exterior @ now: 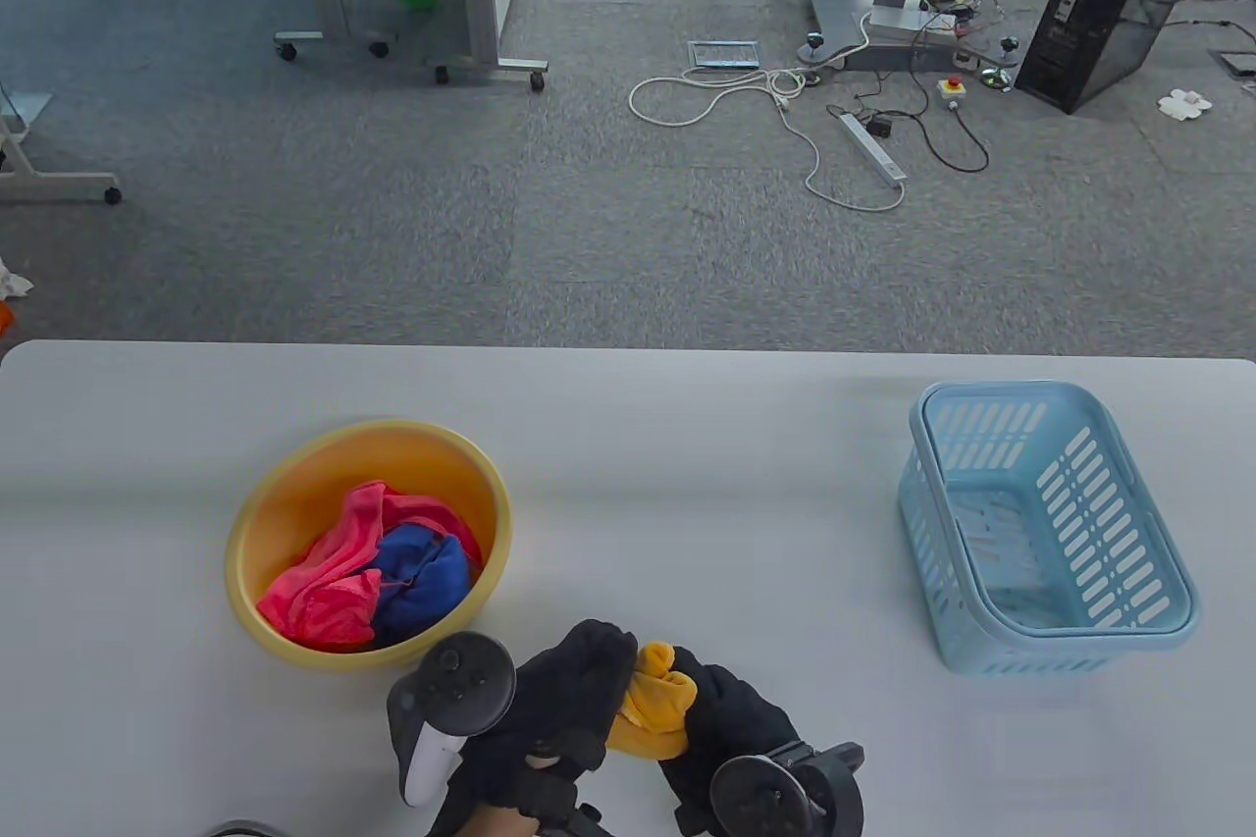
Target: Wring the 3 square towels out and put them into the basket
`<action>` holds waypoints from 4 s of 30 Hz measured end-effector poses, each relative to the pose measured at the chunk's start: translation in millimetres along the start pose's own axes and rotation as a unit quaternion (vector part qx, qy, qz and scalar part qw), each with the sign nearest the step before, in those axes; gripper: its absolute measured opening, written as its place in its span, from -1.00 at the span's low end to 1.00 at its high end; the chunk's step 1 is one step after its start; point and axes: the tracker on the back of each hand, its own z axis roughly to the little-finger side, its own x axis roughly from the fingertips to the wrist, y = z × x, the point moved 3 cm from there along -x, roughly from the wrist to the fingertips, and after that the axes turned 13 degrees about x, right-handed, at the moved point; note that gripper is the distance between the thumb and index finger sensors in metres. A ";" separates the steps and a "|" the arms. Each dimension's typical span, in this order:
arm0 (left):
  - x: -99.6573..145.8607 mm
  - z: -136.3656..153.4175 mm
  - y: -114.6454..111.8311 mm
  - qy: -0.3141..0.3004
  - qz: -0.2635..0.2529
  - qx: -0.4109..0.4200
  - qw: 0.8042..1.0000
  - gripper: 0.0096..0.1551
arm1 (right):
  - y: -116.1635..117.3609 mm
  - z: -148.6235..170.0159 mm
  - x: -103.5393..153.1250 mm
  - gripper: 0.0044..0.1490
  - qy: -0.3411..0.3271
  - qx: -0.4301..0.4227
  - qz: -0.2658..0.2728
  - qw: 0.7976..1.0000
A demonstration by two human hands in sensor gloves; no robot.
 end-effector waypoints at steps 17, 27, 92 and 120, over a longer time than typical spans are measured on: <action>-1.7 -12.3 -4.1 -0.138 0.003 0.009 0.990 -0.16 | -19.4 37.3 -15.5 -0.02 0.090 0.006 -0.038 0.995; -2.1 -13.1 -14.4 -0.163 0.028 -0.074 0.983 -0.07 | -65.1 75.3 -25.2 0.02 0.153 0.050 -0.031 0.986; -8.4 4.6 -25.1 -0.109 0.034 -0.101 0.988 -0.10 | -75.7 232.7 -26.2 0.36 0.421 0.021 -0.023 0.906; -6.6 0.5 -32.7 -0.111 0.044 -0.112 0.986 -0.09 | 21.7 58.6 -31.6 0.31 0.141 -0.079 -0.126 0.979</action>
